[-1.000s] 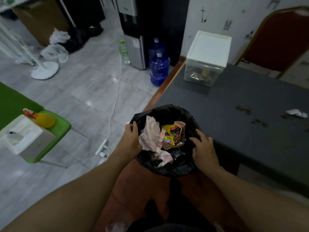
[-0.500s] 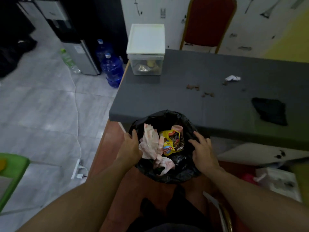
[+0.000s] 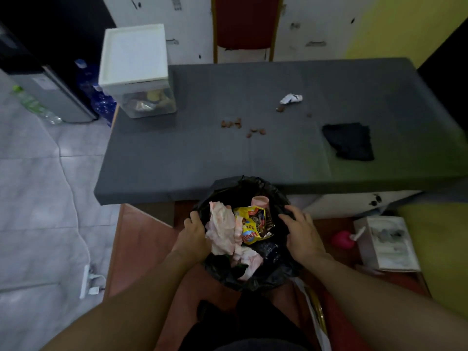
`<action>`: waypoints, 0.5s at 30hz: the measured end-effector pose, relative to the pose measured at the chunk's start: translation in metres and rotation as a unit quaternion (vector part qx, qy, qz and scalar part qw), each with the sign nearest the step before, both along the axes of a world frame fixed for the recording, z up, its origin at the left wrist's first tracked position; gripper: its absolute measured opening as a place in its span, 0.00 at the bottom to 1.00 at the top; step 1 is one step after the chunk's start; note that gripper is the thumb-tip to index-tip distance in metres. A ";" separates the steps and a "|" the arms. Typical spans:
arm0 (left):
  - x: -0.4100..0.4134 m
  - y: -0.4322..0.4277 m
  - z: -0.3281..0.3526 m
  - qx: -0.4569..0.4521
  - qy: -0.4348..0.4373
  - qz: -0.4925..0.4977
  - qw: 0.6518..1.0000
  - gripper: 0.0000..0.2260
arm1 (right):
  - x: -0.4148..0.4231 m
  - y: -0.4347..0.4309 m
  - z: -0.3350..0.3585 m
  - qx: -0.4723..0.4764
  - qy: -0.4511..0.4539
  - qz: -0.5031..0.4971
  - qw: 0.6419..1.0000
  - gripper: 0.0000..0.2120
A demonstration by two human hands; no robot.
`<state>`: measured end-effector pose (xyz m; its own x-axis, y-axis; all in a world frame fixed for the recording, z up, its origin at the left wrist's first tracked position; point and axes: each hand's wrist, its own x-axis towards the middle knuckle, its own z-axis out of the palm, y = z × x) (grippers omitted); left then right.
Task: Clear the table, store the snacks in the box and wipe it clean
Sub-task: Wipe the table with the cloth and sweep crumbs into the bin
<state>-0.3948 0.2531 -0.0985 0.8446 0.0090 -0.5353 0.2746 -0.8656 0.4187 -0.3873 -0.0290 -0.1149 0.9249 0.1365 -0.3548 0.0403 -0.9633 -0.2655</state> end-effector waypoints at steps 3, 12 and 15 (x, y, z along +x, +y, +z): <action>0.006 -0.012 -0.012 -0.003 0.019 0.016 1.000 0.11 | 0.003 -0.016 -0.008 -0.002 0.017 0.006 1.000 0.34; 0.017 -0.037 -0.034 -0.023 0.069 0.036 0.997 0.13 | 0.009 -0.044 -0.030 0.006 0.053 0.013 0.998 0.34; 0.023 -0.042 -0.041 -0.005 0.130 0.035 0.991 0.22 | 0.011 -0.048 -0.034 -0.001 0.058 0.023 0.998 0.32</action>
